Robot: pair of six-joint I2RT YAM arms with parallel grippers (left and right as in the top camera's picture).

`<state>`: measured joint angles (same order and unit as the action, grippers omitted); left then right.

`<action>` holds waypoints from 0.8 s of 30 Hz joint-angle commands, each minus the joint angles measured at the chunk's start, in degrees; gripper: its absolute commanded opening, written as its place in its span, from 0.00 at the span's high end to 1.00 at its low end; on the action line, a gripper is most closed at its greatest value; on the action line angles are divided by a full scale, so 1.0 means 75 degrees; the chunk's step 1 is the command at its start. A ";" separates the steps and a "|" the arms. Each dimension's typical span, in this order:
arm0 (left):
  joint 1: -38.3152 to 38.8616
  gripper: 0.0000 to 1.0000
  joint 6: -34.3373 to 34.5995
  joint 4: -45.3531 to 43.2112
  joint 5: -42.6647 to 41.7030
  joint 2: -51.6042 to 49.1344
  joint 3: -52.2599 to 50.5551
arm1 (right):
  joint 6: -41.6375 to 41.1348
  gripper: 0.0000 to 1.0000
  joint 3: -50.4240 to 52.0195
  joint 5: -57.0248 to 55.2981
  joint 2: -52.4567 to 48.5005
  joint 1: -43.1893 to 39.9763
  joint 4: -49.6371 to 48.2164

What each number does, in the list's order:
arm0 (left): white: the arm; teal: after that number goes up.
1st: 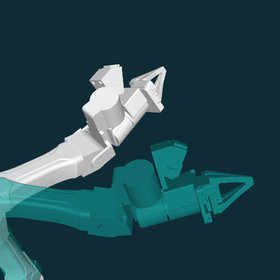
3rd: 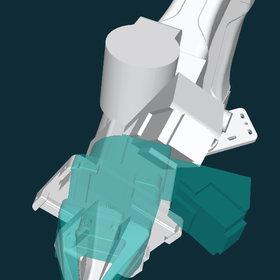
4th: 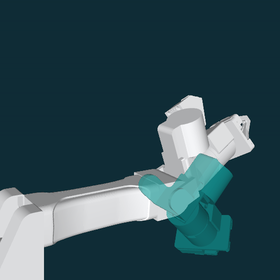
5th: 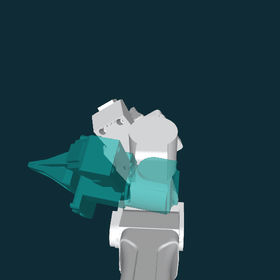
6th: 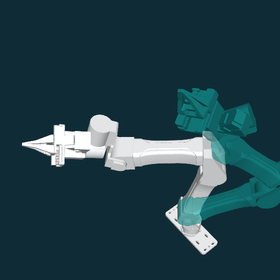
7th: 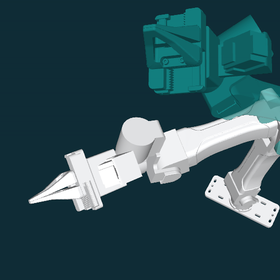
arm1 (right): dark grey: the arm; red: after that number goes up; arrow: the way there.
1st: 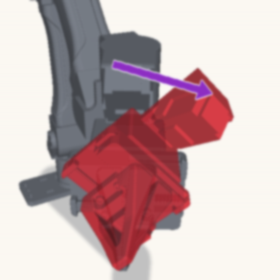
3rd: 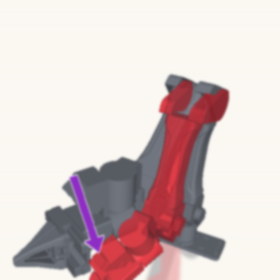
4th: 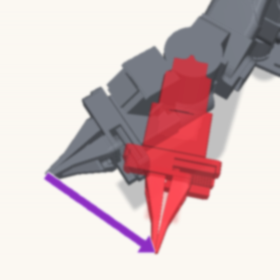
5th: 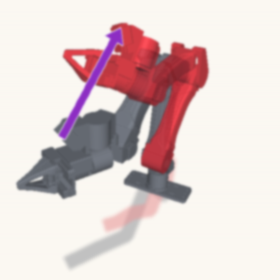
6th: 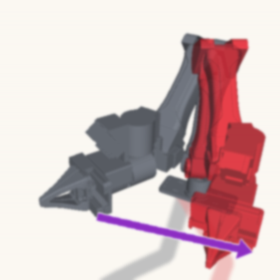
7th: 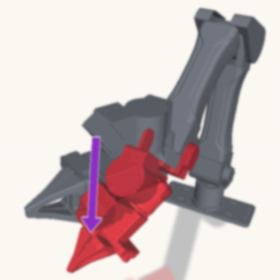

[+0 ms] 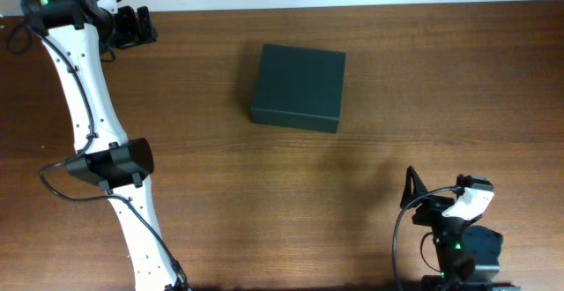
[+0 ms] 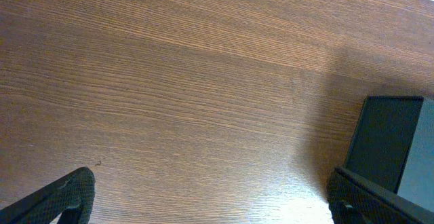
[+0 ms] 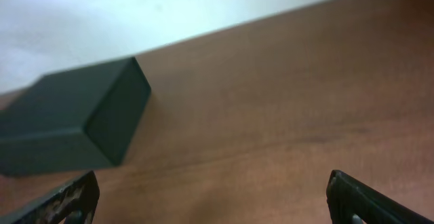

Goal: Pack container

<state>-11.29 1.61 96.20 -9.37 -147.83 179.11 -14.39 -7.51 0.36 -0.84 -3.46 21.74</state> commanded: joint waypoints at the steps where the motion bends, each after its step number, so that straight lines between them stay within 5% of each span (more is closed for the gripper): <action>1: -0.0038 0.00 0.0015 -0.0015 0.0055 0.0341 0.0067 | 0.0000 0.01 0.0169 -0.0131 0.0087 -0.0050 -0.0131; 24: 0.0076 0.00 0.0015 -0.0015 0.0055 0.0632 -0.0154 | 0.0000 0.01 0.0172 -0.0140 0.0087 -0.0050 -0.0137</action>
<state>-11.27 1.61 96.23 -9.37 -147.81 179.11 -14.39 -6.83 -0.01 -0.84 -3.46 20.95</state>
